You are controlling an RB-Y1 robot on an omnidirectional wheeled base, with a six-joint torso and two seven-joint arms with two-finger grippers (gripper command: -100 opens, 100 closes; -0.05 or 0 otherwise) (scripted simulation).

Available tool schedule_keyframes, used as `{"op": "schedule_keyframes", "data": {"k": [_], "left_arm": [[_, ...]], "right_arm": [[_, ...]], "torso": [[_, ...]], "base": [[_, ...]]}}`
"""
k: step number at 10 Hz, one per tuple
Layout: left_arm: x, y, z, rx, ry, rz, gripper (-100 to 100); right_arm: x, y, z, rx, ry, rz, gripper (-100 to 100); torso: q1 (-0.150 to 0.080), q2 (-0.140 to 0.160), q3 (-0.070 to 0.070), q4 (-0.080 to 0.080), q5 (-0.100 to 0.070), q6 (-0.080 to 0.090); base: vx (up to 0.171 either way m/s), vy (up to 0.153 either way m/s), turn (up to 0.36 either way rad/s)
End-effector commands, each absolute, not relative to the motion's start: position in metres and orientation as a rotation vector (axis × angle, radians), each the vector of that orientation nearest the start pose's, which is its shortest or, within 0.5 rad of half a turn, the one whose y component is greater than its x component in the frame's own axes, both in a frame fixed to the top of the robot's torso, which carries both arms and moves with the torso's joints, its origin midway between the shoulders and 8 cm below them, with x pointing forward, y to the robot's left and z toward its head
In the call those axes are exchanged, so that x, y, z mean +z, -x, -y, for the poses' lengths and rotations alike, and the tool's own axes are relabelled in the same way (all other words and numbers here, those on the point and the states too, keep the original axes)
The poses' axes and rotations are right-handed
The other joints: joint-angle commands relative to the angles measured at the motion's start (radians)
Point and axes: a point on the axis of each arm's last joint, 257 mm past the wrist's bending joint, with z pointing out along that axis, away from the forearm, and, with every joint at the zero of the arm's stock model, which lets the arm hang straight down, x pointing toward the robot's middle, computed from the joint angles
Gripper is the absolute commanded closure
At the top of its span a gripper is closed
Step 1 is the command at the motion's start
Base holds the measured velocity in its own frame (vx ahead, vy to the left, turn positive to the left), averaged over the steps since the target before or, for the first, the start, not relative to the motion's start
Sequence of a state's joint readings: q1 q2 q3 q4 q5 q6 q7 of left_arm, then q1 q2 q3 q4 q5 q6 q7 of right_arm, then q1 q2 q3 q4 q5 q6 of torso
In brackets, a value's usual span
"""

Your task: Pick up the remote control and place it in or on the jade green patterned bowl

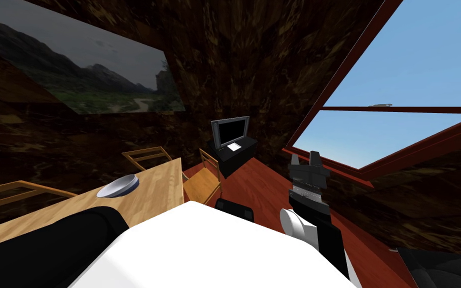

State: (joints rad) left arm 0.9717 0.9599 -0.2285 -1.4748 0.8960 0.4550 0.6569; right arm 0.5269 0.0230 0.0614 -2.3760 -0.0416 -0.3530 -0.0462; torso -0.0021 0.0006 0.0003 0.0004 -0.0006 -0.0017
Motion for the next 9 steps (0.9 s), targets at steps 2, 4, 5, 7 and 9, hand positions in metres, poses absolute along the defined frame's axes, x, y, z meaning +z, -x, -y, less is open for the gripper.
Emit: {"op": "schedule_keyframes", "data": {"k": [2,4,5,7,9], "left_arm": [[-0.505,0.117,-0.515,0.155,2.859,-1.070,100],[-0.505,0.116,-0.516,0.152,2.857,-1.070,100],[-0.505,0.115,-0.516,0.152,2.856,-1.070,100],[-0.495,0.113,-0.521,0.153,2.853,-1.070,100],[-0.484,0.110,-0.526,0.156,2.852,-1.071,100]], "right_arm": [[0.030,-0.349,0.269,1.408,-0.787,-0.607,0],[0.030,-0.349,0.269,1.408,-0.787,-0.607,0],[0.030,-0.349,0.269,1.408,-0.787,-0.607,0],[0.030,-0.349,0.269,1.408,-0.787,-0.607,0],[0.030,-0.349,0.269,1.408,-0.787,-0.607,0]], "torso": [[0.000,0.000,0.000,0.001,-0.001,0.001],[-0.001,0.000,0.000,0.000,-0.001,0.001],[-0.001,0.000,0.000,0.000,-0.001,0.000],[-0.001,0.000,0.000,0.000,-0.001,0.000],[-0.004,0.001,0.000,0.000,-0.002,0.000]], "base": [[-0.001,0.000,0.006],[0.000,0.000,0.000],[0.000,0.000,0.000],[-0.004,-0.014,0.002],[-0.014,-0.045,0.003]]}}
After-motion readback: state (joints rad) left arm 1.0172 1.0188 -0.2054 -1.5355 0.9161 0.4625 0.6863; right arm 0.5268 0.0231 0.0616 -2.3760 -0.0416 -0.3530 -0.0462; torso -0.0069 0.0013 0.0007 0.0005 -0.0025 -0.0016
